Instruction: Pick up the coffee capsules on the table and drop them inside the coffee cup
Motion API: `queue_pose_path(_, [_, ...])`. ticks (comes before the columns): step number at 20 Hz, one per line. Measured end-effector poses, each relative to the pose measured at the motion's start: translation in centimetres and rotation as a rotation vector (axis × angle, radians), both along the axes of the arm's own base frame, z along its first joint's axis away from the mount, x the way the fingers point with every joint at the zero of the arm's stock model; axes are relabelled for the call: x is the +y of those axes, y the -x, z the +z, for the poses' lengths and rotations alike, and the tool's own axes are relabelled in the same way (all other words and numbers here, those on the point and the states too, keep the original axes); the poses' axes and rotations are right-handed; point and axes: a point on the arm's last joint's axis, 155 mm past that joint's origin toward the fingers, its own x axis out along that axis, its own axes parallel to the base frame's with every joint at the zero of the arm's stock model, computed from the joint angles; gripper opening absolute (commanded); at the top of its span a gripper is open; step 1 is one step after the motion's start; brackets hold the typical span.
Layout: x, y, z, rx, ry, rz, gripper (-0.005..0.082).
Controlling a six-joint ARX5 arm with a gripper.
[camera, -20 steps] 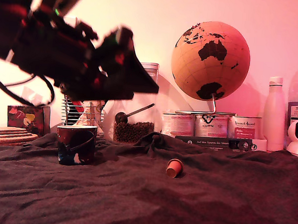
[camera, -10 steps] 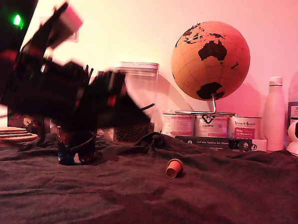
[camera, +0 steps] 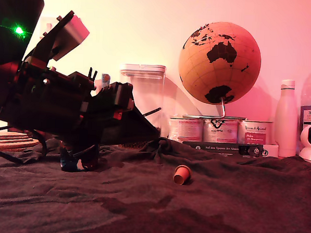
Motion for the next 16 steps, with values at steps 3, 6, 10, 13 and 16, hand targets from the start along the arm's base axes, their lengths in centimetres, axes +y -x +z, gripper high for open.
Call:
queue_pose_path(3, [-0.1, -0.4, -1.2, 0.026, -0.007, 0.015, 0.0528])
queue_pose_path(6, [-0.7, -0.9, -2.6, 0.049, -0.03, 0.017, 0.0528])
queue_pose_path(10, [-2.0, -2.3, -1.6, 0.026, -0.006, 0.017, 0.0528])
queue_pose_path(13, [-2.7, -2.9, -1.8, 0.027, -0.008, 0.018, 0.0528])
queue_pose_path(16, [-3.0, -3.2, -2.3, 0.037, -0.018, 0.019, 0.0528])
